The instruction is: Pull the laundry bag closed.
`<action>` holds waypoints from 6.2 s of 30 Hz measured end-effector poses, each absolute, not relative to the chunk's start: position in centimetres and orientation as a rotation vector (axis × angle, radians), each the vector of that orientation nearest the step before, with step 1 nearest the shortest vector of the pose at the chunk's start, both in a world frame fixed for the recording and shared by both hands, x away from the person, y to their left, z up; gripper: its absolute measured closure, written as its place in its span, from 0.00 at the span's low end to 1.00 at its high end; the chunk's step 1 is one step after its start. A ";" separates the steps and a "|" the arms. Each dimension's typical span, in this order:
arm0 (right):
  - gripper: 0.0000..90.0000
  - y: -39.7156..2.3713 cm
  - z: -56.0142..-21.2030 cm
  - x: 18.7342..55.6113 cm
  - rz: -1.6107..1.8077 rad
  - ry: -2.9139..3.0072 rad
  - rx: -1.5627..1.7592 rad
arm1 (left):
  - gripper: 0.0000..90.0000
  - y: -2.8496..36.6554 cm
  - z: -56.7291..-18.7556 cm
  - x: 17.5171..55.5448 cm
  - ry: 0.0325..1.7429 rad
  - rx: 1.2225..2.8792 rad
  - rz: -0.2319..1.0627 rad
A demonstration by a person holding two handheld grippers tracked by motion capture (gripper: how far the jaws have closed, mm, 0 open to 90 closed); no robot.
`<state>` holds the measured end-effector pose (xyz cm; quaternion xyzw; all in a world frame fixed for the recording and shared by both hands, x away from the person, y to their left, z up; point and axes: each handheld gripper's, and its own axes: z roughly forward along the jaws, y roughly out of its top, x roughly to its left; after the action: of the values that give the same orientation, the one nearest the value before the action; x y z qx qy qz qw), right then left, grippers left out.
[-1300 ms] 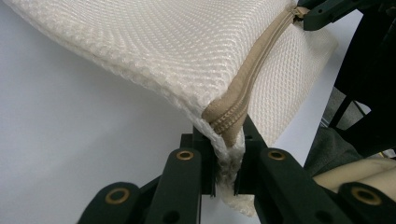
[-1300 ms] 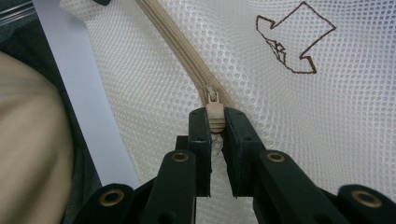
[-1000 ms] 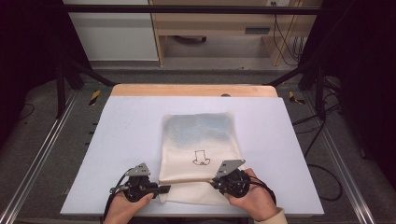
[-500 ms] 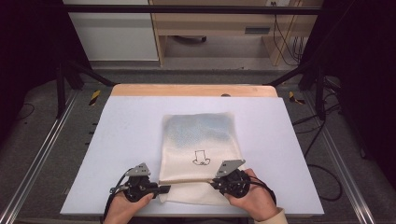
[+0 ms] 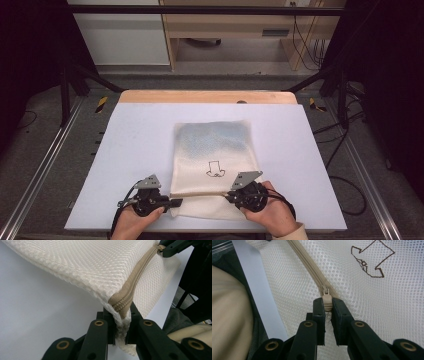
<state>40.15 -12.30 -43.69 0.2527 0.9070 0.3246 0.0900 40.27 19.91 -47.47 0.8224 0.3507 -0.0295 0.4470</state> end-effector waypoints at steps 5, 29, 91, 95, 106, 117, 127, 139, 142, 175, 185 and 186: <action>0.91 -12.4 -43.7 40.2 0.964 2.699 0.758 | 0.92 19.9 -47.4 40.3 0.869 2.036 -0.071; 0.91 -13.0 -43.9 40.0 0.966 2.693 0.774 | 0.91 19.9 -47.4 40.2 0.868 2.040 -0.065; 0.91 -14.4 -44.1 39.7 0.975 2.666 0.835 | 0.91 19.9 -47.4 40.2 0.869 2.039 -0.064; 0.91 -14.5 -44.1 39.7 0.965 2.665 0.839 | 0.91 19.9 -47.4 40.2 0.868 2.038 -0.065; 0.91 -14.5 -44.1 39.7 0.964 2.660 0.841 | 0.92 19.9 -47.4 40.2 0.869 2.038 -0.063; 0.91 -14.5 -44.2 39.7 0.969 2.660 0.844 | 0.91 19.9 -47.5 40.2 0.876 2.035 -0.062; 0.91 -14.6 -44.2 39.7 0.966 2.660 0.854 | 0.92 19.9 -47.4 40.2 0.873 2.036 -0.061; 0.91 -15.0 -44.1 39.6 0.964 2.658 0.857 | 0.92 20.0 -47.4 40.3 0.868 2.038 -0.058; 0.91 -15.0 -44.1 39.6 0.975 2.654 0.857 | 0.92 20.0 -47.4 40.3 0.871 2.037 -0.062; 0.91 -15.0 -44.1 39.6 0.957 2.653 0.851 | 0.91 20.0 -47.4 40.3 0.875 2.035 -0.054; 0.91 -14.8 -44.3 39.7 0.957 2.647 0.869 | 0.92 20.1 -47.2 40.2 0.871 2.032 -0.049; 0.91 -14.8 -44.3 39.7 0.950 2.650 0.866 | 0.91 20.1 -47.2 40.2 0.871 2.032 -0.049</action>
<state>39.72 -14.80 -44.26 0.2927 0.8954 0.3211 0.0977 40.21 20.06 -47.20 0.8214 0.3519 -0.0196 0.4484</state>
